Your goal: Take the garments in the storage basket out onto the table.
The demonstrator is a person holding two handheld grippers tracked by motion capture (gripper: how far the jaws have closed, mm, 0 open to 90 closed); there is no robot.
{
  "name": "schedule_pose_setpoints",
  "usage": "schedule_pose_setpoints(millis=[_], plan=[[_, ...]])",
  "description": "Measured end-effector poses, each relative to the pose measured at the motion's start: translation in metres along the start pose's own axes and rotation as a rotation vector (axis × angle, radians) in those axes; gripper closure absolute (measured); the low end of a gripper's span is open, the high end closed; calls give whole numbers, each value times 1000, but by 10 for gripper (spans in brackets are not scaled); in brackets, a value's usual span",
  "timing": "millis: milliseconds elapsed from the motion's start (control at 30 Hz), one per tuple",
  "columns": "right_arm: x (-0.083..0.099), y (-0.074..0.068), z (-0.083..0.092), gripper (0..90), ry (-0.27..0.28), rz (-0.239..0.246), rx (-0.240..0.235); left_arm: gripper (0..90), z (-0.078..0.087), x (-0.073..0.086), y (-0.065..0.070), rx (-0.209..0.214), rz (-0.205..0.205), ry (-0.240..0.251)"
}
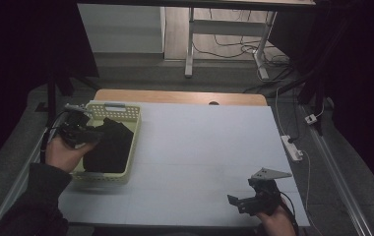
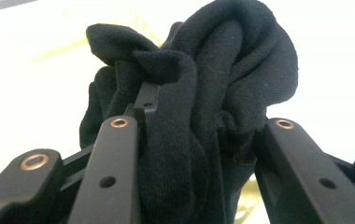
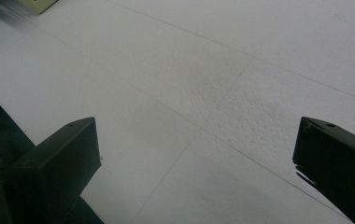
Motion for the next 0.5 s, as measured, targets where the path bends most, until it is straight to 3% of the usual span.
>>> schedule_pose_setpoints(millis=[500], plan=[[0, 0, 0, 6, 5, -1, -1, 626, 21, -51, 14, 9, -61, 99]])
Point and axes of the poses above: each handheld gripper's, and its own axes: z roughly backward along the jaws, x roughly out of its underside, y roughly to its right, the point moved 9 cm from there along -z, roughly forward along the jaws, and after that the axes turned 12 degrees about -z, right-handed, at the moved point
